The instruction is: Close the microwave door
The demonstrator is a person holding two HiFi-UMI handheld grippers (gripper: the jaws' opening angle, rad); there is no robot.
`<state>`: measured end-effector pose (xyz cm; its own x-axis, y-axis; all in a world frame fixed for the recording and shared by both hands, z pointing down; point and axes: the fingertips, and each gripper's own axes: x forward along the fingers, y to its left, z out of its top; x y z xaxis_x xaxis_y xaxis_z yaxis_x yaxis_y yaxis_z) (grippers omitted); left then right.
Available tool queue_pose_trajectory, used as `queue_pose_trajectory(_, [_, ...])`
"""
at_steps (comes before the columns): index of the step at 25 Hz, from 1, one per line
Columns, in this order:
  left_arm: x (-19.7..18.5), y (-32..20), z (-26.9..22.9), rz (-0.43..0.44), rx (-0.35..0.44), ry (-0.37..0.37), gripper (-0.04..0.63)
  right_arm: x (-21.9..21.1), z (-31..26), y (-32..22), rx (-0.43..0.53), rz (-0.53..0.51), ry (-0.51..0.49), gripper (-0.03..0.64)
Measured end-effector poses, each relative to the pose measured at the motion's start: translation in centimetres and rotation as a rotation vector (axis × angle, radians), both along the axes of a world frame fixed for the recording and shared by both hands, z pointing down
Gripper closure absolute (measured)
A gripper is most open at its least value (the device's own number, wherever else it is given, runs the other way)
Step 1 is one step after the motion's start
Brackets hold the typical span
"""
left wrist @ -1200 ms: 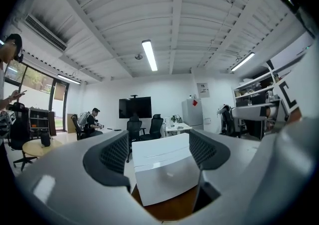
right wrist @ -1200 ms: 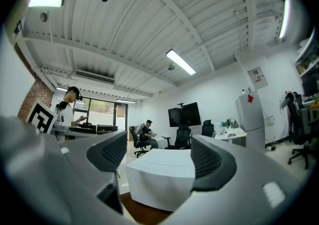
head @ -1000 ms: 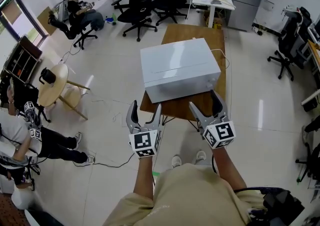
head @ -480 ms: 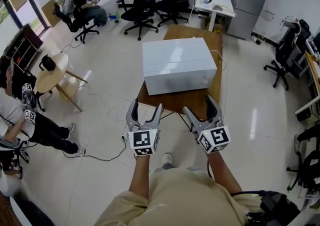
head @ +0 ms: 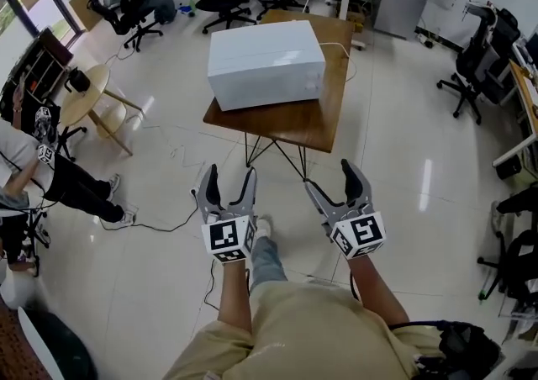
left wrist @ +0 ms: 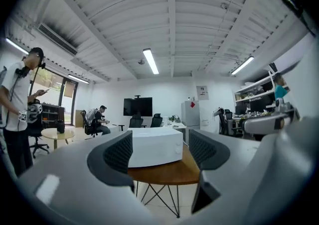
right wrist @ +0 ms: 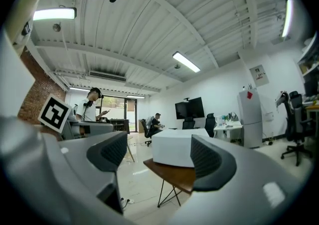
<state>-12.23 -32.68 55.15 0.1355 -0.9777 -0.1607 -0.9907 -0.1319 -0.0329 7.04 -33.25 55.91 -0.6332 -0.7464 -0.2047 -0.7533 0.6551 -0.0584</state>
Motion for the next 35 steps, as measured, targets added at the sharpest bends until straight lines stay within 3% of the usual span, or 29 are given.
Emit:
queue_pose_trajectory(4, [5.3,3.9,-0.8,0.008,-0.028,-0.015,0.239,4.6,1.2,2.6,-0.064,-0.011,-0.017,0.23])
queue_pose_trajectory(15, [14.1,13.1,-4.1,0.011,0.03,-0.084,0.259,14.2,-3.5,10.2,0.029,0.025,-0.109,0.23])
queue_pose_trajectory(21, [12.4,16.0,-5.4,0.02,0.051,-0.085,0.259,12.2,-5.8,12.7,0.066,0.028,-0.102,0.23])
queue_pose_trajectory(27, [8.2,21.3,-3.6,0.024,0.068,-0.074,0.259,8.3,-5.8,17.7,0.113,0.046,-0.086,0.23])
queue_pose_trajectory(35, [3.6,21.8,-4.2,-0.006,0.083,-0.051,0.259,4.2,-5.6,17.7,0.11,0.062,-0.034,0.245])
